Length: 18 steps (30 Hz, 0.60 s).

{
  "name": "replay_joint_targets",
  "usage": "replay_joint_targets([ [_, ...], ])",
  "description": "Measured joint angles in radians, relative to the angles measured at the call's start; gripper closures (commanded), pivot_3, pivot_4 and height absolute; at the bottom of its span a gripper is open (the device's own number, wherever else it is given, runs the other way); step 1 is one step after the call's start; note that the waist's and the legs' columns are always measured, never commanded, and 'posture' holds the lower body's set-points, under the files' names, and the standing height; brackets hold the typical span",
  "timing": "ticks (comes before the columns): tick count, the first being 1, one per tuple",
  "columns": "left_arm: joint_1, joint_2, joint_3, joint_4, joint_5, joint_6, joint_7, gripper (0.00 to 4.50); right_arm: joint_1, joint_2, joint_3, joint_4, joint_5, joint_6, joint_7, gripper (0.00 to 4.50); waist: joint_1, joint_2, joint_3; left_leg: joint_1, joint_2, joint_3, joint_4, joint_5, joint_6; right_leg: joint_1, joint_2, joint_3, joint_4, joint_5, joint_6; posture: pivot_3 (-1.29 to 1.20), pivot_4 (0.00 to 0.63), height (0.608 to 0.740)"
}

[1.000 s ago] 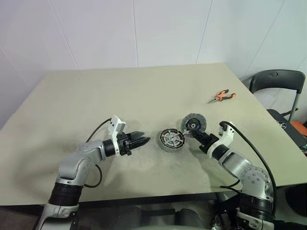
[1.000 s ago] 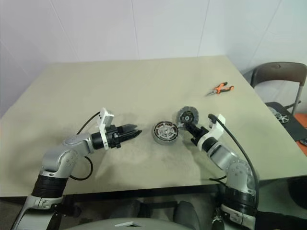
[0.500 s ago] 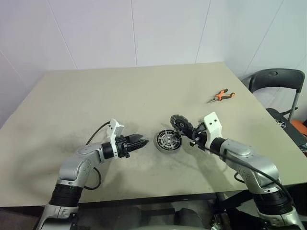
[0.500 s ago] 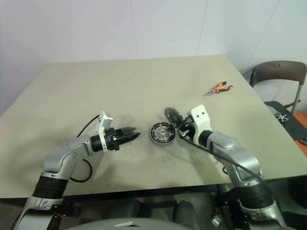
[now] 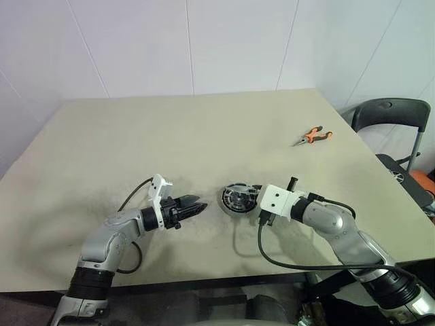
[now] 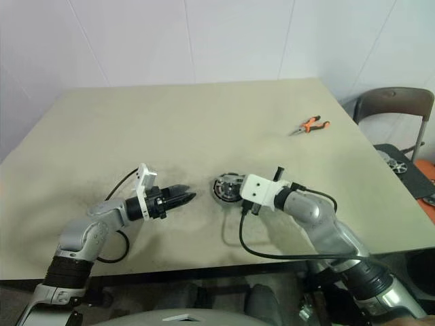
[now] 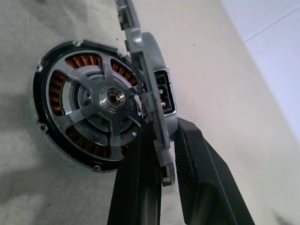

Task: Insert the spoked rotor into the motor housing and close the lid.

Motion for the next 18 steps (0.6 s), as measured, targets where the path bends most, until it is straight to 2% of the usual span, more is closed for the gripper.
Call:
replay_joint_targets([
  [2,0.0,-0.001,0.0,0.004,0.001,-0.011,-0.003,2.14,0.007,0.033,-0.004,0.014,-0.026,-0.013,-0.015,4.04,-0.001,-0.001,0.0,0.0,0.0,0.0,0.0,0.0,0.0,0.0,0.0,0.0,0.0,0.0,0.0,0.0,0.0,0.74],
  [3,0.0,-0.001,0.0,0.008,0.003,-0.02,-0.006,2.14,0.011,0.042,-0.005,0.017,-0.035,-0.018,-0.023,3.56,-0.001,-0.001,0.0,0.0,0.0,0.0,0.0,0.0,0.0,0.0,0.0,0.0,0.0,0.0,0.0,0.0,0.0,0.74],
  [5,0.0,-0.003,0.0,0.026,0.011,-0.037,-0.01,2.14,0.021,0.064,-0.003,0.042,-0.054,-0.036,-0.025,3.06,0.0,-0.003,0.0,0.0,0.0,0.0,0.0,0.0,0.0,0.0,0.0,0.0,0.0,0.0,0.0,0.0,0.0,0.74],
  [14,-0.002,-0.004,0.0,0.098,0.032,-0.077,-0.032,2.14,0.039,0.105,-0.042,0.055,-0.112,-0.059,-0.066,0.02,0.003,-0.003,0.0,0.0,-0.002,0.0,0.001,0.0,0.0,0.001,-0.002,0.0,0.0,0.0,0.0,0.0,0.0,0.74],
  [18,-0.005,-0.005,0.0,0.105,0.038,-0.081,-0.037,2.14,0.062,0.07,-0.06,0.048,-0.125,-0.117,-0.036,0.02,0.005,-0.003,0.0,0.0,-0.003,0.0,0.002,-0.001,0.001,0.001,-0.003,0.0,0.0,0.0,0.0,0.0,0.0,0.74],
])
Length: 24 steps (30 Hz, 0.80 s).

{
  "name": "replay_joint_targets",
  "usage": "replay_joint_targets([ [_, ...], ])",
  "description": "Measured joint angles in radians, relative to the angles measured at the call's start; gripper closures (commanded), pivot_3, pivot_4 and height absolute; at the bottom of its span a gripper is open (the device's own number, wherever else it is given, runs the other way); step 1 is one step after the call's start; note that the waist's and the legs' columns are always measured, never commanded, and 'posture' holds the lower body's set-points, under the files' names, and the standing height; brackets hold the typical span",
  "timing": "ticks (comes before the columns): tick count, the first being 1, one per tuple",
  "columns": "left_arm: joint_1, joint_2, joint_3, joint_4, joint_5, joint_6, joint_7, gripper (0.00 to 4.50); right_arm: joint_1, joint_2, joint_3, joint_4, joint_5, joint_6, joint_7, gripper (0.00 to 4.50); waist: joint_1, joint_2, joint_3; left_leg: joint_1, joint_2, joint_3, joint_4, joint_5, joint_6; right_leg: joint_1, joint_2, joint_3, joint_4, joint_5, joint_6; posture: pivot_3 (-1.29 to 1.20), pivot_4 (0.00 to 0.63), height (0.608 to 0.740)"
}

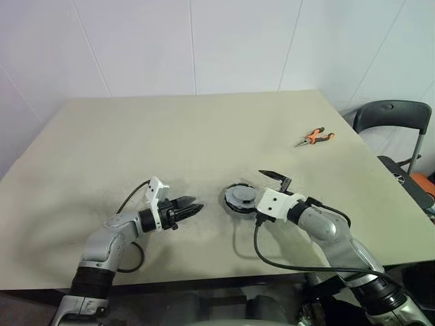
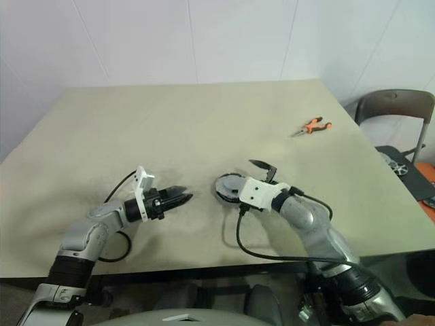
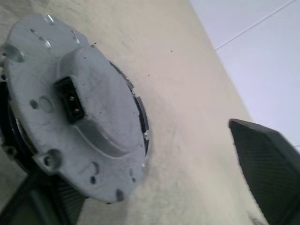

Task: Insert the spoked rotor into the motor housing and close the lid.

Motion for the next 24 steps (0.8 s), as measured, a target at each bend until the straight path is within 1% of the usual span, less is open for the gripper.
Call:
replay_joint_targets([
  [4,-0.003,-0.001,-0.001,0.002,0.004,0.0,-0.001,2.14,0.038,-0.114,-0.02,-0.065,0.094,0.014,0.194,0.02,0.007,0.0,-0.001,0.001,-0.001,0.0,0.001,-0.001,0.003,0.001,-0.001,0.0,-0.001,0.0,0.0,0.0,0.0,0.74],
  [5,-0.006,-0.001,-0.002,0.002,0.004,0.0,-0.001,2.14,0.055,-0.141,-0.034,-0.092,0.146,0.046,0.263,0.02,0.014,0.0,-0.001,0.002,-0.001,0.0,0.001,-0.002,0.003,0.001,-0.002,0.0,-0.002,0.0,0.0,0.0,0.0,0.74],
  [8,-0.007,0.0,-0.002,0.005,0.005,0.0,-0.001,2.14,0.076,-0.163,-0.06,-0.103,0.241,0.156,0.384,0.02,0.025,0.001,-0.001,0.002,-0.001,0.0,0.001,-0.002,0.003,0.0,-0.003,0.0,-0.002,0.0,0.0,0.0,0.0,0.74],
  [14,-0.009,-0.003,-0.003,0.007,0.006,0.0,-0.001,2.14,0.009,-0.156,-0.052,-0.04,0.263,0.171,0.446,0.02,0.023,0.002,-0.001,0.003,0.0,0.0,0.001,-0.001,0.002,0.0,-0.002,0.0,-0.001,0.0,0.0,0.0,0.0,0.74],
  [19,-0.007,-0.007,-0.003,0.001,0.007,0.001,0.007,2.14,0.0,-0.113,-0.053,-0.026,0.263,0.191,0.438,0.02,0.02,0.002,-0.002,0.003,0.0,0.0,0.001,-0.001,0.002,0.0,-0.003,0.0,0.0,0.0,0.0,0.0,0.0,0.74],
  [24,0.005,-0.007,-0.002,-0.014,0.006,0.003,0.019,2.14,0.016,-0.095,-0.056,-0.039,0.256,0.207,0.415,0.02,0.02,0.001,-0.002,0.004,0.002,0.0,0.001,-0.001,0.001,0.0,-0.002,0.0,0.001,0.0,0.0,0.0,0.0,0.74],
])
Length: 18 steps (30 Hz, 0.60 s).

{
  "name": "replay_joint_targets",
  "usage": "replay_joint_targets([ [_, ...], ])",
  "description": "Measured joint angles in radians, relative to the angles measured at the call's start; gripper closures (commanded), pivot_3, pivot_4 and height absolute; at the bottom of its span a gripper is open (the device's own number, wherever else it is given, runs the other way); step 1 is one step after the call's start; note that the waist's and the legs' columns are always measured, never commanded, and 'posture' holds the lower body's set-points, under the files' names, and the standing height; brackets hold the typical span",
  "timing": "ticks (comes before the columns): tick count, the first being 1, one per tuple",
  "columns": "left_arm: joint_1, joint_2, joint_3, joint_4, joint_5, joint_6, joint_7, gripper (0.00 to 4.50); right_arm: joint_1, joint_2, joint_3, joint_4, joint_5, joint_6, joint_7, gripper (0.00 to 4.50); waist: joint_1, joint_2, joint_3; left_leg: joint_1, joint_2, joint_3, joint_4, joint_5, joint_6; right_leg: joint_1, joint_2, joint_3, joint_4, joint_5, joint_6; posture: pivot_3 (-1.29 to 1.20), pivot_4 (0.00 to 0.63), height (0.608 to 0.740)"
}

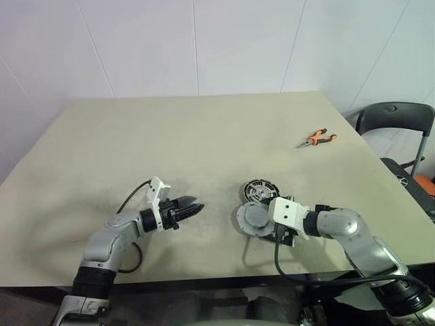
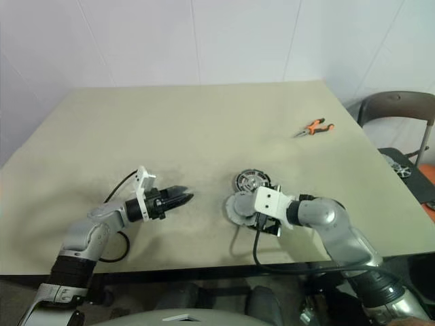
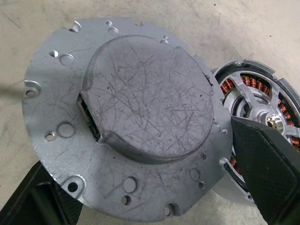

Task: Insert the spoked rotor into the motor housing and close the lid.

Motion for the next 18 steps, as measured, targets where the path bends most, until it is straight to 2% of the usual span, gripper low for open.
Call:
replay_joint_targets([
  [5,0.006,0.0,0.0,-0.019,-0.001,0.004,0.004,2.14,0.001,0.04,-0.005,0.0,0.006,0.036,-0.022,0.02,-0.001,0.0,0.0,0.001,0.001,0.0,0.0,0.001,-0.001,0.0,0.0,0.0,0.001,0.0,0.0,0.0,0.0,0.74],
  [8,0.007,0.0,0.0,-0.027,-0.002,0.014,0.007,2.14,-0.009,0.112,-0.028,0.005,0.056,0.112,-0.048,0.62,0.0,0.0,0.0,0.002,0.001,0.0,0.0,0.001,-0.002,0.0,0.001,0.0,0.002,0.0,-0.001,0.0,0.0,0.74],
  [11,0.007,0.0,0.0,-0.029,-0.002,0.019,0.009,2.14,-0.03,0.14,-0.049,0.014,0.087,0.178,-0.072,1.57,0.004,0.0,0.0,0.001,0.001,0.0,0.0,0.001,-0.002,0.0,0.0,0.0,0.001,0.0,-0.001,0.0,0.0,0.74],
  [18,0.007,0.001,0.0,-0.034,-0.002,0.023,0.013,2.14,-0.037,0.202,-0.109,0.03,0.152,0.277,-0.135,1.57,0.001,0.0,0.0,0.001,0.001,0.0,0.0,0.001,-0.002,0.0,0.0,0.001,0.001,0.001,-0.001,0.0,0.0,0.74],
])
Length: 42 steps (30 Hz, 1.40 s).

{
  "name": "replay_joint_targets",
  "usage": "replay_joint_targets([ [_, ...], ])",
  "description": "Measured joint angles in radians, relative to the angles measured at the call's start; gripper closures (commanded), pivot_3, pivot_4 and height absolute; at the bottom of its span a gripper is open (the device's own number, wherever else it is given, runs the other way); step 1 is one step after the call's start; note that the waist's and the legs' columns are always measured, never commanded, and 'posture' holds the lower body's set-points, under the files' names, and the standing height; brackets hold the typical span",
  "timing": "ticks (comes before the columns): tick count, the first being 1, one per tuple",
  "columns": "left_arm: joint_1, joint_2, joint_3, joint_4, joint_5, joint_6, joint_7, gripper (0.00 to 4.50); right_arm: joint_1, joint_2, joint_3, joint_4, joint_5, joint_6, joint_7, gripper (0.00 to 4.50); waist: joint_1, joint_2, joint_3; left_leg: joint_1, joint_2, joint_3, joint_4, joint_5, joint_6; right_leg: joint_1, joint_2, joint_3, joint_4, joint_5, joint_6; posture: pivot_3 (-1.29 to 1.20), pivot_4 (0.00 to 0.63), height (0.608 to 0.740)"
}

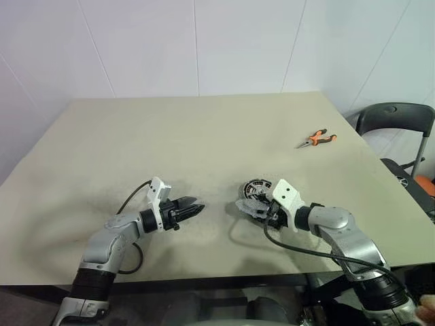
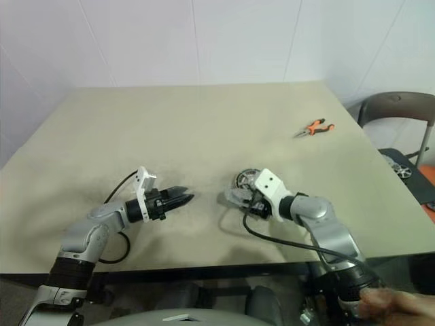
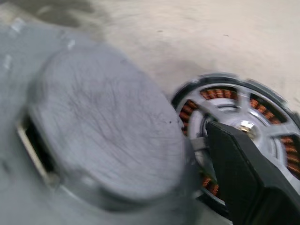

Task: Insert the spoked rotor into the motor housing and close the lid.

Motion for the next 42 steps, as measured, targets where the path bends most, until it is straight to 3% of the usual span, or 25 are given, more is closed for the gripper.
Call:
replay_joint_targets([
  [6,0.0,0.007,0.0,0.0,0.0,0.015,0.0,2.14,0.001,0.017,-0.014,0.003,0.035,0.022,-0.032,1.57,0.0,0.0,0.0,0.0,0.0,0.0,0.0,0.0,0.0,0.0,0.0,0.0,-0.001,0.0,0.0,0.0,0.0,0.74],
  [13,0.0,0.008,0.002,0.0,0.0,0.017,0.004,2.14,0.002,0.052,-0.078,0.014,0.13,0.086,-0.041,3.7,0.001,0.001,0.0,-0.001,0.0,0.0,-0.001,0.0,0.0,-0.002,0.0,0.0,-0.001,0.0,0.0,0.0,0.0,0.74],
  [26,0.001,0.007,0.002,0.064,0.016,-0.02,-0.002,2.14,0.001,0.06,-0.078,0.032,0.139,0.074,-0.065,3.7,0.0,0.003,0.0,-0.001,0.0,0.0,-0.001,0.0,0.0,-0.001,-0.001,0.0,0.0,0.0,0.0,0.0,0.0,0.74],
  [31,0.0,0.005,0.002,0.14,0.03,-0.081,-0.036,2.14,-0.058,0.15,-0.133,0.132,0.149,0.063,-0.193,3.7,0.005,0.006,0.0,-0.003,-0.002,0.001,-0.001,0.0,0.0,-0.002,-0.002,0.0,0.0,0.001,0.001,0.0,0.0,0.74],
  [42,-0.028,0.004,0.004,0.211,0.044,-0.139,-0.087,2.14,-0.059,0.124,-0.152,0.147,0.125,0.037,-0.25,3.7,0.005,0.009,-0.001,-0.006,-0.004,0.002,-0.002,0.0,0.001,-0.005,-0.005,-0.001,0.0,0.001,0.001,0.0,0.0,0.74],
])
